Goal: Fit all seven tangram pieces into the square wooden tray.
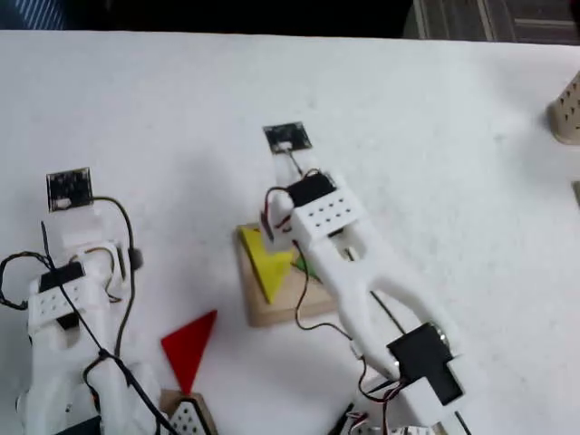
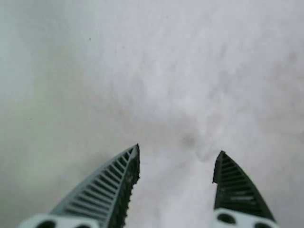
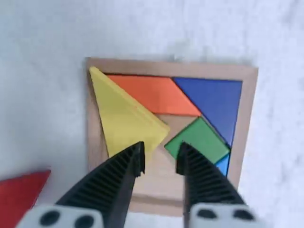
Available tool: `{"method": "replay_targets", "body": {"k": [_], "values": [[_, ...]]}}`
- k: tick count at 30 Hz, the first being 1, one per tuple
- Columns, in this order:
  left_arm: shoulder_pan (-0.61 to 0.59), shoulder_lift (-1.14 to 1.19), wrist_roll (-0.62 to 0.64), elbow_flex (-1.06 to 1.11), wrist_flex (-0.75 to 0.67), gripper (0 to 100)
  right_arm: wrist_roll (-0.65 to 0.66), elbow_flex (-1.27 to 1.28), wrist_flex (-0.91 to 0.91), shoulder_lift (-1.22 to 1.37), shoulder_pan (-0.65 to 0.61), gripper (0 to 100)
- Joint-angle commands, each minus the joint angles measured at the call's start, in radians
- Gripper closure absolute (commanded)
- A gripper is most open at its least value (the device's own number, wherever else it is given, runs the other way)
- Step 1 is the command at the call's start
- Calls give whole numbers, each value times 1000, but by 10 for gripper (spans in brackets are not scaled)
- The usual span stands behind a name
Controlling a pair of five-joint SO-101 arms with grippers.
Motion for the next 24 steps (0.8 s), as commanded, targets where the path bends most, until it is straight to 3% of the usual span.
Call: {"method": "replay_targets", "body": {"k": [1,5,8,16,24], "values": [[-10,-39,-11,-6,8,842,104,17,-166,12,33,961],[-10,-39,-11,-6,8,842,115,107,-417,84,56,978],[-10,-39,-11,-6,8,842,115,127,-495,124,71,981],[-10,-39,-11,-6,8,842,163,138,-260,50,59,981],[-10,-39,-11,-6,8,842,180,308,-295,-13,-58,981]]}}
